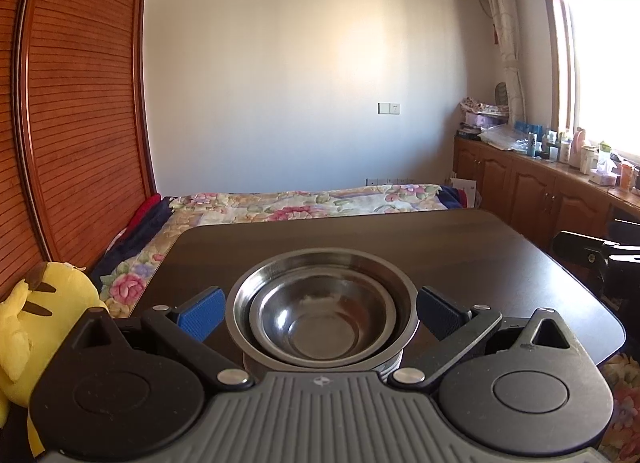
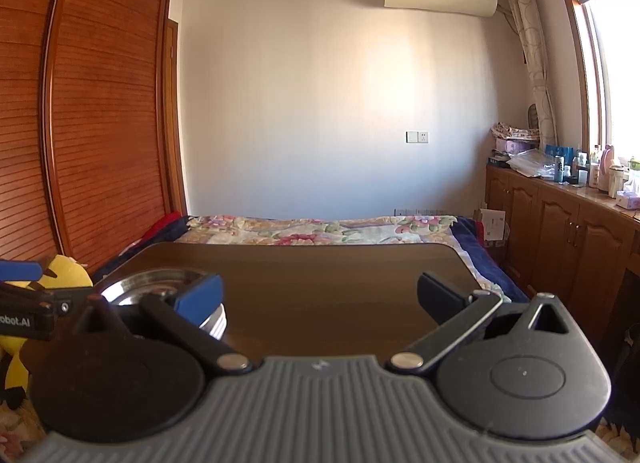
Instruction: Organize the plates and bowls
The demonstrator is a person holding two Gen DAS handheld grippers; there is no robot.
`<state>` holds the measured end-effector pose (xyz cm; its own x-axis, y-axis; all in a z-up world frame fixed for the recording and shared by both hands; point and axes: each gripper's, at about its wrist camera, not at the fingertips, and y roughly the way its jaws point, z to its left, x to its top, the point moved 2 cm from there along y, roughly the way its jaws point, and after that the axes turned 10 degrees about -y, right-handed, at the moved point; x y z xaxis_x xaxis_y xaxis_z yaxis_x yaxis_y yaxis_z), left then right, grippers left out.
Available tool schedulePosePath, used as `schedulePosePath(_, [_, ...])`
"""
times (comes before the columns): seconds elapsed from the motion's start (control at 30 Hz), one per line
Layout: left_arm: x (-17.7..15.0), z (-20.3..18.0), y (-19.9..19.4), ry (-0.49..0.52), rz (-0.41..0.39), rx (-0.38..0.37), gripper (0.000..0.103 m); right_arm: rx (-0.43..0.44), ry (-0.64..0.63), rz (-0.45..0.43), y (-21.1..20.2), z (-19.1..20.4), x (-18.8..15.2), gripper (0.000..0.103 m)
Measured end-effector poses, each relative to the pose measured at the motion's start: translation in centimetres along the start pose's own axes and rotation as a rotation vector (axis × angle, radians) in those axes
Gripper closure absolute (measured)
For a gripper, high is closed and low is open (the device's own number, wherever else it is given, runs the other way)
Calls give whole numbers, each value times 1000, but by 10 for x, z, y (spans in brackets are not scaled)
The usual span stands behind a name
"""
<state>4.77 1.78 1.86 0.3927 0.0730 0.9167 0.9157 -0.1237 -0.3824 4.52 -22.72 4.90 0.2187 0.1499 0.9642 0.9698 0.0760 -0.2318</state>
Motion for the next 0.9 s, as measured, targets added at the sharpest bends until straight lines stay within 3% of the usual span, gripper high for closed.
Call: schedulePosePath(0.9, [-40,14,24,-20,93,43,0,11,-8,85,12,9,-26,0])
